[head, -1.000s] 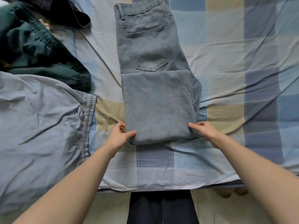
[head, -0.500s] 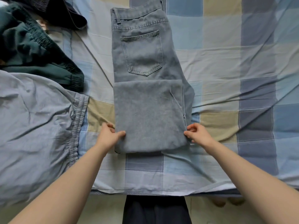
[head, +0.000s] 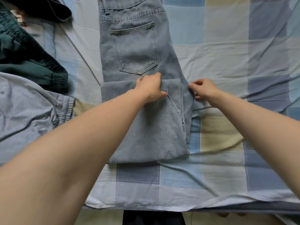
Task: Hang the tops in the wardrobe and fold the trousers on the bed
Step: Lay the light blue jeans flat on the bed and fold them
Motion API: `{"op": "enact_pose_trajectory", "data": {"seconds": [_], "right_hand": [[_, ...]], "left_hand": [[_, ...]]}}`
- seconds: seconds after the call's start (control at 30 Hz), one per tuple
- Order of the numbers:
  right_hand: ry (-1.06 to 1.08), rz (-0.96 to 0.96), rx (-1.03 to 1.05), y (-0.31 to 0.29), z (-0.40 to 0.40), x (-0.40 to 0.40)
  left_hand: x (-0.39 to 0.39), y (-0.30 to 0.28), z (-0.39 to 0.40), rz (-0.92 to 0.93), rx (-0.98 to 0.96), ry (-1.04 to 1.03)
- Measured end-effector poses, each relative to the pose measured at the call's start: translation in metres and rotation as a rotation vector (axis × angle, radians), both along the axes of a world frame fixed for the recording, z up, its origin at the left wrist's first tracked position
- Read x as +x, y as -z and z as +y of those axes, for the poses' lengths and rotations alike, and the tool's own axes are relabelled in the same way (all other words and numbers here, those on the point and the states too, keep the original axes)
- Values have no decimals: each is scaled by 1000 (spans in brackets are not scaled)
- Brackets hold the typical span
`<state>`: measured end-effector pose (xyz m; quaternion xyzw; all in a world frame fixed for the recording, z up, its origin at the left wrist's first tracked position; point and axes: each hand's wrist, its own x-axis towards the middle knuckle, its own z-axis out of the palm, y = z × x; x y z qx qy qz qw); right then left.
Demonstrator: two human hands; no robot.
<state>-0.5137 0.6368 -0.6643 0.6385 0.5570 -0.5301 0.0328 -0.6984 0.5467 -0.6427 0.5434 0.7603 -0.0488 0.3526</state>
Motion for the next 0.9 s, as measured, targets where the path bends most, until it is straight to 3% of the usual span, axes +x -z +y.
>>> {"op": "enact_pose_trajectory", "data": {"seconds": [0.07,0.13,0.27,0.43,0.53,0.6,0.77,0.9], "right_hand": [[-27,34,-67,0,6,-1],[-67,39,-118,-3,9,1],[-187,-43,-158,-12,12,-2],[-619,-443,259,-31,-12,-38],[-620,-429,363,-36,-39,-66],[-662,-347,254,-36,-44,-82],[-299,-88,-512,-33,-23,-88],[-164,-7,-721,-19,2,-66]], "left_hand": [[1,-4,5,-6,-40,18],[-1,-19,-2,-129,-82,91],[-8,-62,-41,-275,53,352],[-24,-99,-82,-343,149,367],[-30,-105,-84,-350,159,321],[-31,-105,-82,-344,186,312],[-38,-97,-63,-366,238,242],[-43,-66,-21,-360,236,111]]}}
